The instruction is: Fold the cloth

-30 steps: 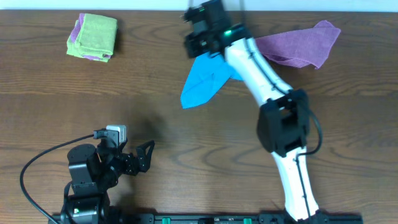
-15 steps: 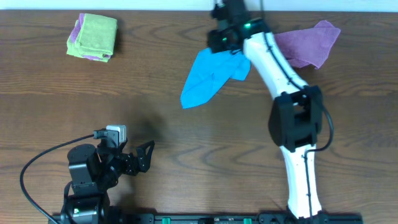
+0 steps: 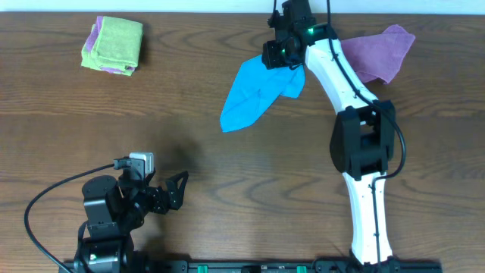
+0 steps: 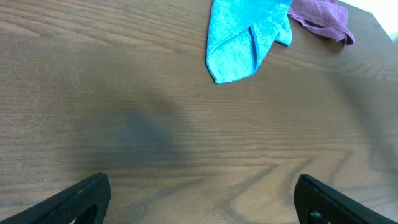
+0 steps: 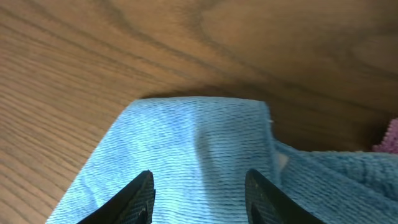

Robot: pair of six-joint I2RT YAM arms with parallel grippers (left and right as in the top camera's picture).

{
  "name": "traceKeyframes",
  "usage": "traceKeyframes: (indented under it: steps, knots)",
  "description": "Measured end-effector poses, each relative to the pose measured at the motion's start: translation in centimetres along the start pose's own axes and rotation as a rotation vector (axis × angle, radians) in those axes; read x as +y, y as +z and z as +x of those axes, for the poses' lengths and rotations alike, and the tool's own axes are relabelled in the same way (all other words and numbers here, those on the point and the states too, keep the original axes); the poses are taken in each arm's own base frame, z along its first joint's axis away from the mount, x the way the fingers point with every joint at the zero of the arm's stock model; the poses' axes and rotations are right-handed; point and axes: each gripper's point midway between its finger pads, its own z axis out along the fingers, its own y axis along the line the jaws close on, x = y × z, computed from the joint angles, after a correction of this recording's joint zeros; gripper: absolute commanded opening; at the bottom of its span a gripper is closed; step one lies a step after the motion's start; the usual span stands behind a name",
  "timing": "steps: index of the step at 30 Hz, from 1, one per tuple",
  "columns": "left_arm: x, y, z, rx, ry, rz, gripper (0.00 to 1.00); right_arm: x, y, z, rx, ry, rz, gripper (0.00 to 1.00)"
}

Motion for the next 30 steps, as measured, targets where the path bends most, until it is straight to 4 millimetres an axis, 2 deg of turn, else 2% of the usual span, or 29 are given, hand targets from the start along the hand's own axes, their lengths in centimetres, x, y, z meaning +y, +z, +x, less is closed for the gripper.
traceKeyframes:
  steps: [5,11,24,28,30]
  knots:
    - [0.0,0.0,0.0,0.0,0.0,0.0,0.95,-1.6,-0.3,0.0,0.005,0.026,0.013,0.46]
    - [0.0,0.0,0.0,0.0,0.0,0.0,0.95,-3.5,-0.7,0.5,0.026,0.066,0.031,0.36]
    - [0.0,0.0,0.0,0.0,0.0,0.0,0.95,-3.5,-0.6,1.8,0.077,0.082,0.024,0.33]
    - [0.0,0.0,0.0,0.0,0.0,0.0,0.95,-3.7,0.2,2.4,0.098,0.088,0.022,0.29]
    - [0.0,0.0,0.0,0.0,0.0,0.0,0.95,-3.8,0.5,2.7,0.104,0.089,0.021,0.23]
